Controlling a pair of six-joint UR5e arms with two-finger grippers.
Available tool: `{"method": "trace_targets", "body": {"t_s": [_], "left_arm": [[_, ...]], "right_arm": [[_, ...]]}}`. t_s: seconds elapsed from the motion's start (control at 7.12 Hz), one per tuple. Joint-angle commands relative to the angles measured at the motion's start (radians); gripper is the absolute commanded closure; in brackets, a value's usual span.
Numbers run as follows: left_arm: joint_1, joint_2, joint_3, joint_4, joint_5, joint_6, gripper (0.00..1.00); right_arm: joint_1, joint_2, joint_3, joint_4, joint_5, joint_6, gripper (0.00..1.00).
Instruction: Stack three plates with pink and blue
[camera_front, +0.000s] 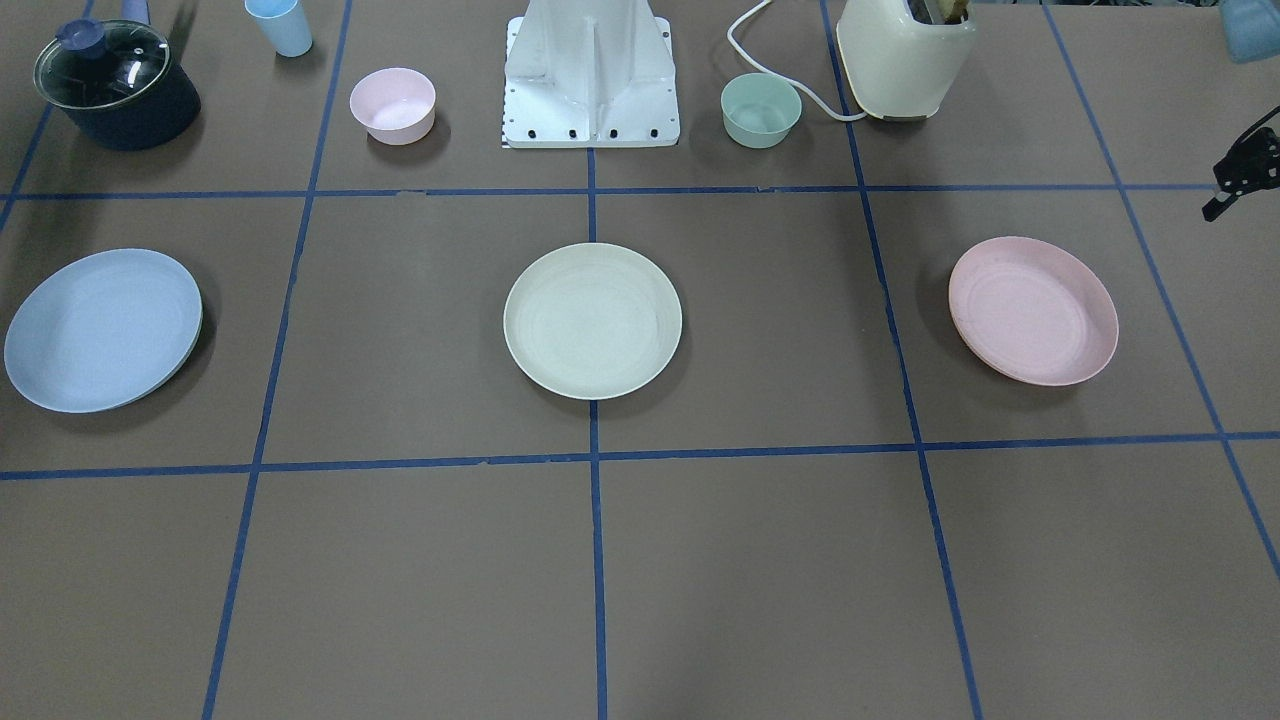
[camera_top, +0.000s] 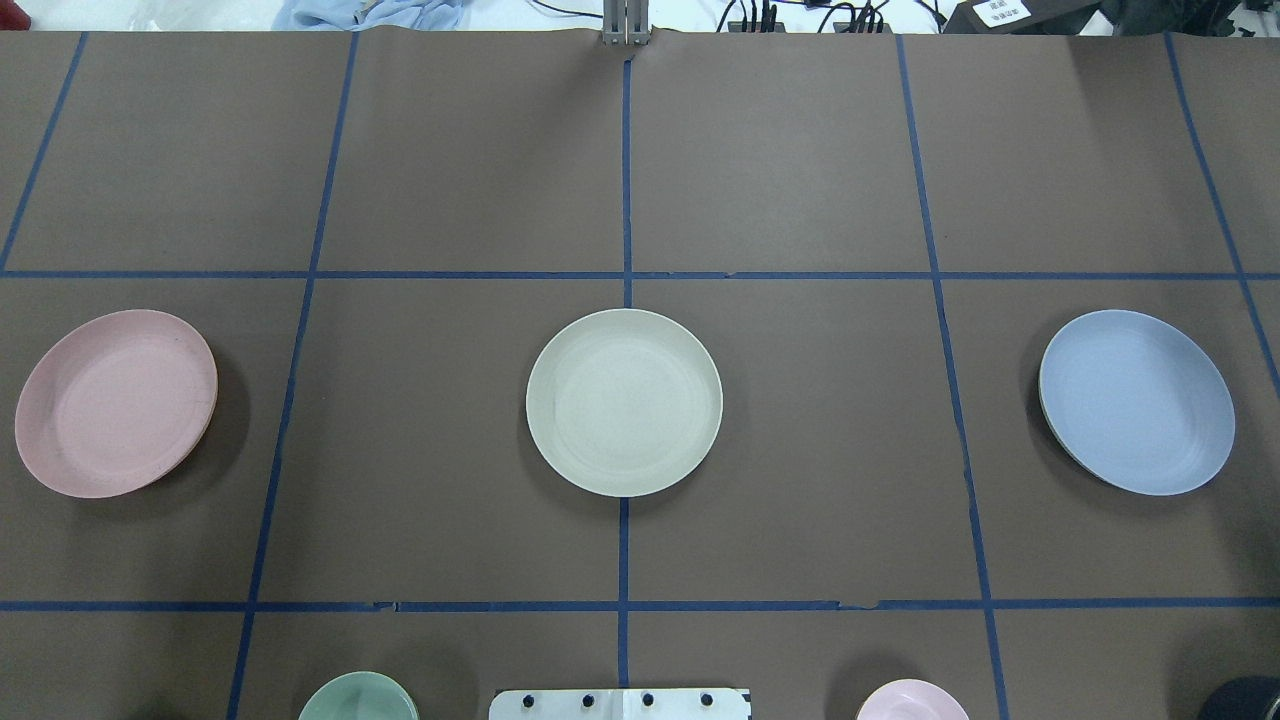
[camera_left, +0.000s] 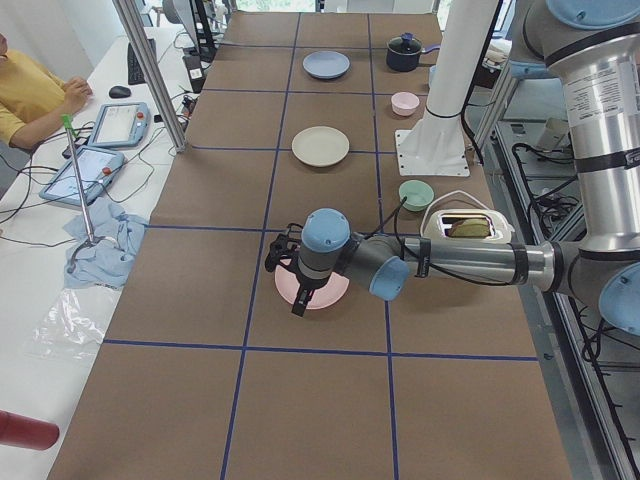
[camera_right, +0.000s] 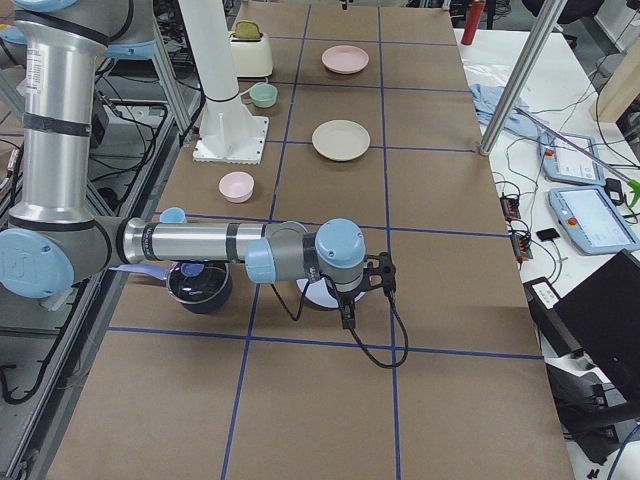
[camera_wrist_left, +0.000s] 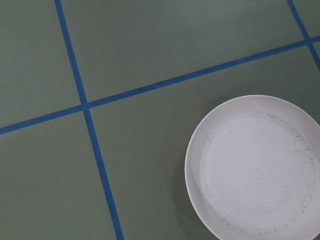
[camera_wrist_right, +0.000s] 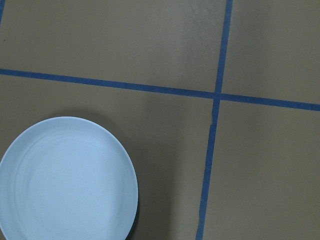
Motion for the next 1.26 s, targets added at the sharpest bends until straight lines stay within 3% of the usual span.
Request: {"method": "trace_targets", "body": {"t_s": [0.0,0.42,0.84,1.12], "left_arm": [[0.039,-0.072,0.099,-0.01,-0.036,-0.085,0.0],[0.116,-0.102,0.143,-0.039,-0.05,-0.149,0.0],[0.194,-0.115,0.282,-0.315,-0.046,-0.367,0.0],[0.231,-0.125,0.313,-0.337,-0.046,-0.453,0.01]], "right_arm": [[0.0,-0.001,0.0,-0.001,0.003,0.001,0.0],[0.0,0.001,-0.008,-0.003,0.025,0.001,0.0],[-0.018,0.012,-0.016,-0.004,0.025,0.001,0.0],[-0.02,0.013,-0.014,-0.004,0.026,0.001,0.0]]}}
